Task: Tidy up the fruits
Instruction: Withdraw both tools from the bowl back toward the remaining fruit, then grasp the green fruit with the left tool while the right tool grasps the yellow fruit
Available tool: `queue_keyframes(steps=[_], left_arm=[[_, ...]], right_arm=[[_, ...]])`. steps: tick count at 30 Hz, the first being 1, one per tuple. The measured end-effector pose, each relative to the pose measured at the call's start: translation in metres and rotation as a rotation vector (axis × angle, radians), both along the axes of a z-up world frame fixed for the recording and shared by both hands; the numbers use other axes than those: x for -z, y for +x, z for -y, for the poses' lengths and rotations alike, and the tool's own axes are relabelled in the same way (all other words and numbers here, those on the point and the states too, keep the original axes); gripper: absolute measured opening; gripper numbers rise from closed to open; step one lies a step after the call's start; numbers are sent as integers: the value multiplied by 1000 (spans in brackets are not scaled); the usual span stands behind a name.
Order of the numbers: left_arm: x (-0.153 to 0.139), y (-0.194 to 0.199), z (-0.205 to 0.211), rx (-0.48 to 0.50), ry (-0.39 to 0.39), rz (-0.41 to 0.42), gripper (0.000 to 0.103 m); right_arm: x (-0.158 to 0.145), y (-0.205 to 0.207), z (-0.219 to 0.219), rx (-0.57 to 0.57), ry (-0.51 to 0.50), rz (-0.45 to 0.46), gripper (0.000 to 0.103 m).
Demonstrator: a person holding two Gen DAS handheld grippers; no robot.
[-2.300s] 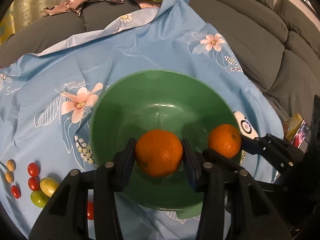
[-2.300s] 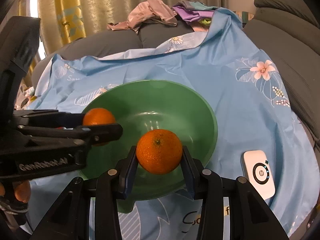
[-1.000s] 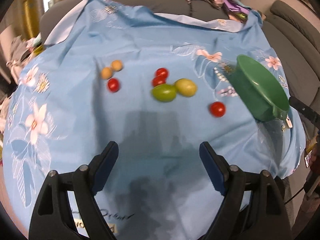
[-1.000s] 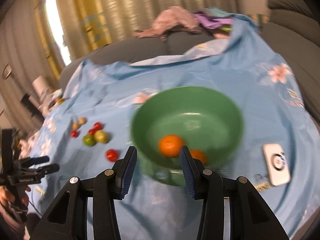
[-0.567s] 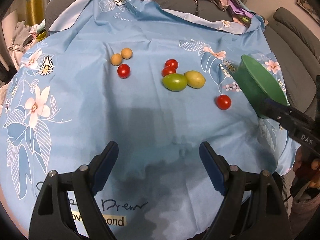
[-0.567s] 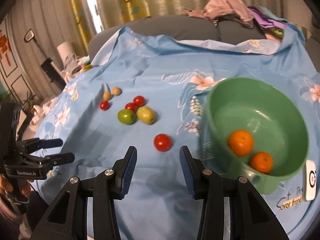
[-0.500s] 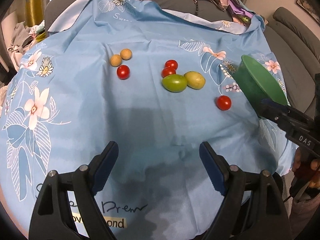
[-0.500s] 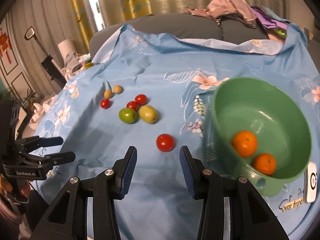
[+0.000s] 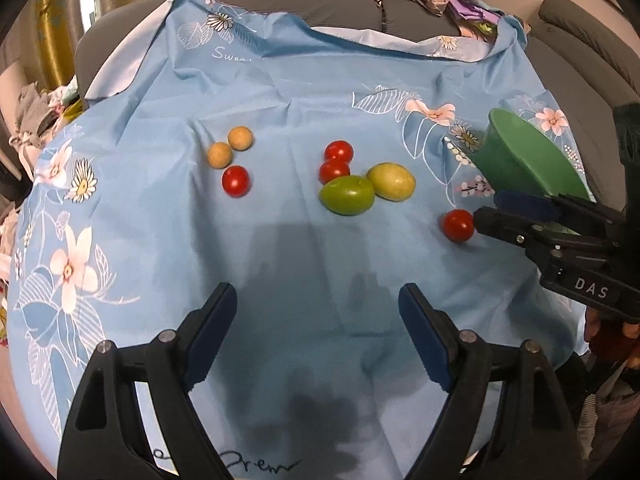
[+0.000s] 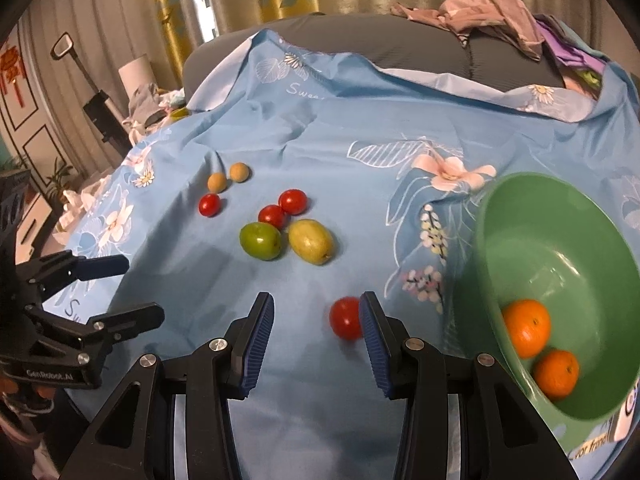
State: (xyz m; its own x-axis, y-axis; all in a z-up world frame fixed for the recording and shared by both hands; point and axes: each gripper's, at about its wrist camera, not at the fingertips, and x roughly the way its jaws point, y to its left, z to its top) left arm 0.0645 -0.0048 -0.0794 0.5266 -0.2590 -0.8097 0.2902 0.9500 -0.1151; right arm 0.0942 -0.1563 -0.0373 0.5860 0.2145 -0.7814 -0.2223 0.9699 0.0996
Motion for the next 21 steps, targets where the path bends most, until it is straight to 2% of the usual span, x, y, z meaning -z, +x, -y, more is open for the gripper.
queue_keyframes(steps=[8,21], left_arm=[[3,12,7,20,12,1,83],[13,43,8,-3,-50,-41,83]], right_arm=[[4,18,-6,-11,-7,-8,45],[23,57,-15,-37,-6,-74,45]])
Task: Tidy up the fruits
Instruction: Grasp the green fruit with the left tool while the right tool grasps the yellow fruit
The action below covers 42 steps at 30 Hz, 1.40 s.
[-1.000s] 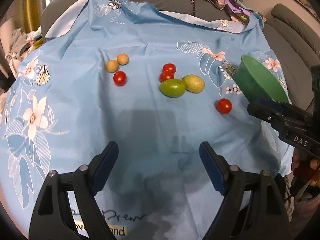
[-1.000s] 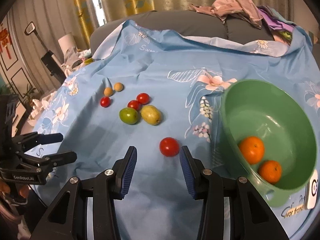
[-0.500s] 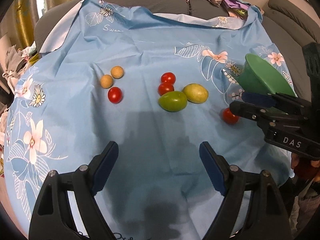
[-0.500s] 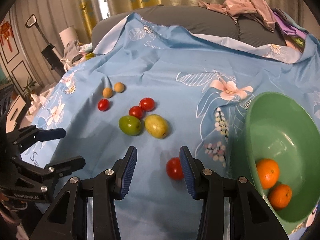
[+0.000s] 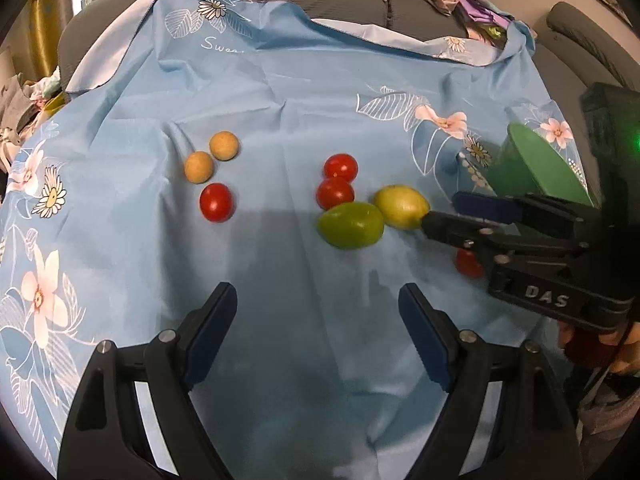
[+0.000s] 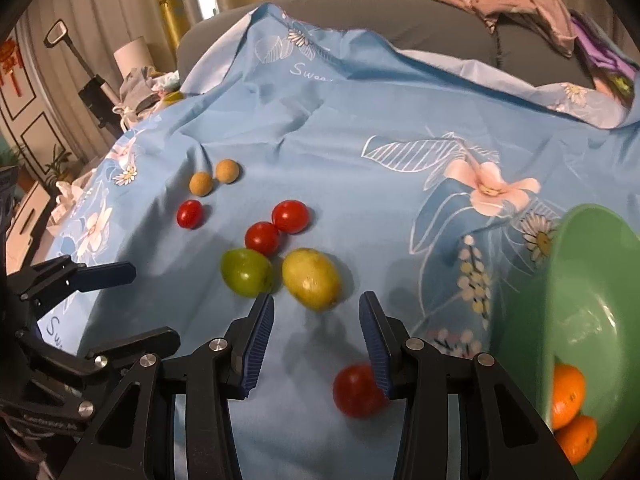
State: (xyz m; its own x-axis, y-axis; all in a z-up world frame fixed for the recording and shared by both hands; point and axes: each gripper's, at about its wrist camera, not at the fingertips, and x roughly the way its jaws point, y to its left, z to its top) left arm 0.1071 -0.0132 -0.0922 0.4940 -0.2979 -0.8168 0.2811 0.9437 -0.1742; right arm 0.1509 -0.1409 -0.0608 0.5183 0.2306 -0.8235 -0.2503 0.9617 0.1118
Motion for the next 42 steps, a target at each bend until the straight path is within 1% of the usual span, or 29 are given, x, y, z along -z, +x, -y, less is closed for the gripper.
queue_keyframes(steps=[3,7,10,11,15,19,21,22,24,27,29,30,31,37,42], left_arm=[[1,3,1,2,-2,-1,83],[1,8,0,1,-13,-5,83],[2,13,2,0,-20,-6,83],[2,15,3,1,-19,-6,83],[5,23,10,2,-25,-12,82],[8,32,22,11,-26,-21,81],[11,39,28,5,-22,-22,80],[13,42,31,1,-14,-25,79],[17,47,37,6,-10,-37,74],[24,52,44,4,29,-41,64],[26,55,45,-6,48,-32,53],[27,55,45,-11,53,-30,52],[26,56,44,-14,48,-30,48],[27,54,40,-18,43,-35,47],[20,40,36,-16,36,-42,47]], right_arm=[[7,11,-2,-11,2,-30,45],[17,25,-4,-28,35,-76,45],[23,30,-8,-38,26,-91,44],[24,30,-9,-38,20,-88,41],[22,28,-2,-12,37,-74,40],[2,12,17,50,52,3,40],[-5,6,23,69,42,31,40],[-10,3,28,75,45,43,40],[-16,-3,35,72,83,49,40],[-21,-7,33,72,75,70,40],[-25,-9,35,74,82,85,40],[-26,-10,35,75,88,88,40],[-27,-10,36,76,94,91,40],[-27,-17,41,90,113,94,40],[-28,-27,43,90,126,92,40]])
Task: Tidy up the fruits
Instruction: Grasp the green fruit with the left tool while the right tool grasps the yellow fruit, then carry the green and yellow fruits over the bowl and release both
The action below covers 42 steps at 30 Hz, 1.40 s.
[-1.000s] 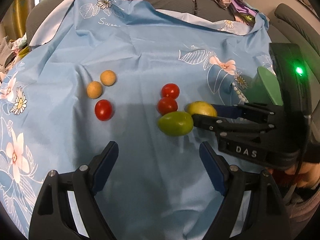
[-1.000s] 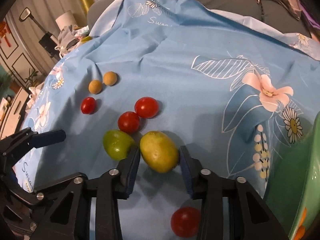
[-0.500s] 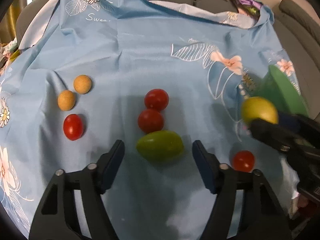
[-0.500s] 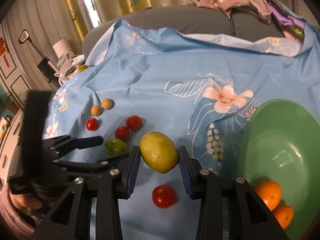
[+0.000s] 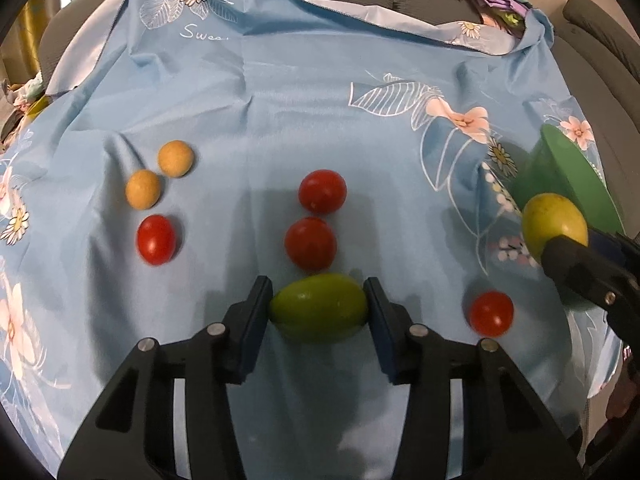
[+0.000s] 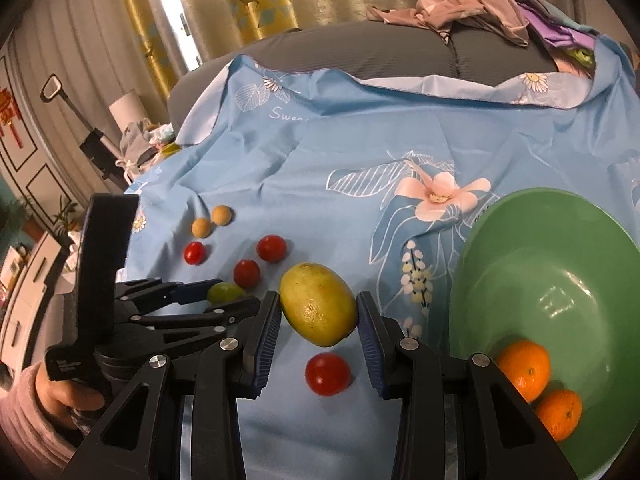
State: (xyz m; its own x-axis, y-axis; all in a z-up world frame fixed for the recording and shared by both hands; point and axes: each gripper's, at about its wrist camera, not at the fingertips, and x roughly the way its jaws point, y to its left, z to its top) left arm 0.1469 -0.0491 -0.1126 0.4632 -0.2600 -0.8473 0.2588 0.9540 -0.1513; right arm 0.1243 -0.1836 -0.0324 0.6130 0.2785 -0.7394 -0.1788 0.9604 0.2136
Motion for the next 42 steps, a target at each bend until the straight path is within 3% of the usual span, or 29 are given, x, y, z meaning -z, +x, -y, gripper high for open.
queue_keyframes(steps=[23,31,42], left_arm=[[-58,-96,-27,-6,8,107,47],[-68,-112,-23,6,1,125,47],[-100,-120,-24,31,-73,174,47]], right_arm=[[-26,-55,-16,-40,17,30,40],[-34,-69,-15,-39,22,50,40],[-50,-80,17,41,42,112,40]])
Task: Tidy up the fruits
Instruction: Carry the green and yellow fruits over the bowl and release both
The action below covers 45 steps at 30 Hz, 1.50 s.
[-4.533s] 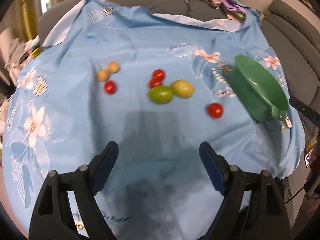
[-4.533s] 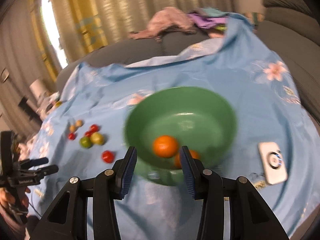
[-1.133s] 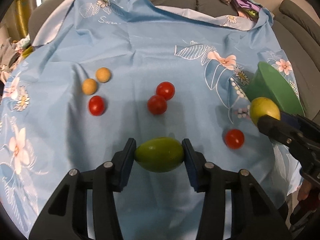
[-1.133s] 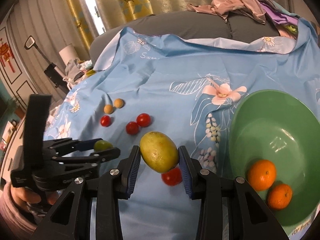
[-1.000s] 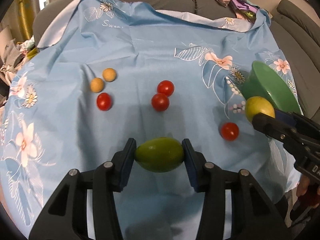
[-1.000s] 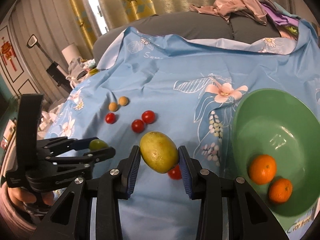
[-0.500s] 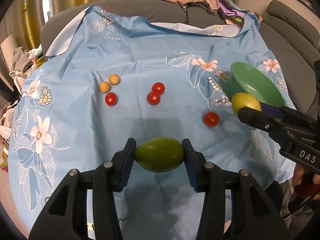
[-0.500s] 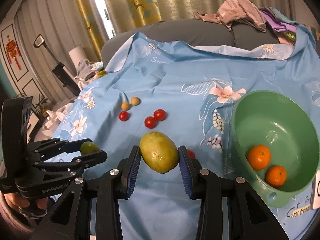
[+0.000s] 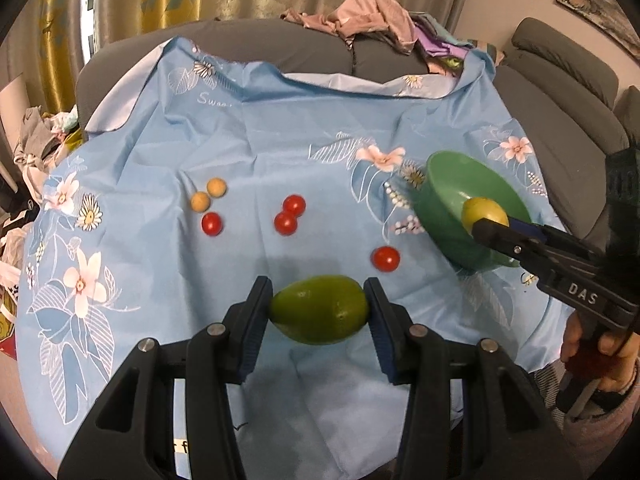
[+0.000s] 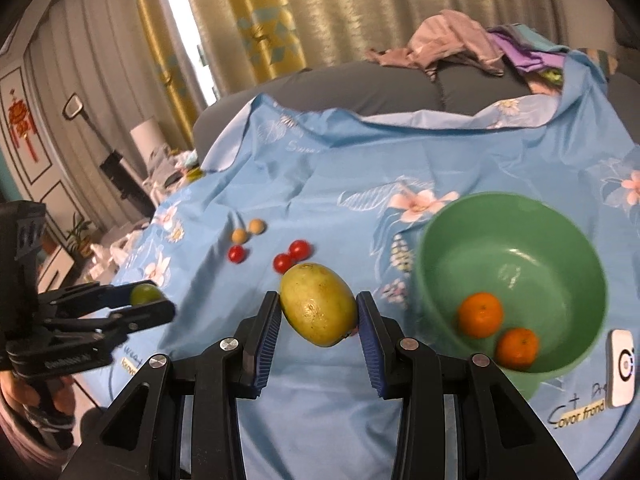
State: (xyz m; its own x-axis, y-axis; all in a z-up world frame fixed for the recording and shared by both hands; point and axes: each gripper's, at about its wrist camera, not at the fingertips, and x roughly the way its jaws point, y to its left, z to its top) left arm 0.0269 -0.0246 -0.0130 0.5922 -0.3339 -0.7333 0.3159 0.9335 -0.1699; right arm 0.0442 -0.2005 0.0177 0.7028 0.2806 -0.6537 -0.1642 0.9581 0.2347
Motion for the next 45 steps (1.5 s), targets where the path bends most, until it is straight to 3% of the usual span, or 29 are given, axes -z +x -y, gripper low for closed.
queue_keyframes(steps=[10,29,45], left_arm=[[-15,11,34,53,4,17,47],[-3,55,173,349,24,30,47],[24,75,207,391,81,-22,47]], right_arm=[[7,0,44,100,34,13,40],[21,-8,112,269,18,-9,40],[33,-4,127,298,15,-49,40]])
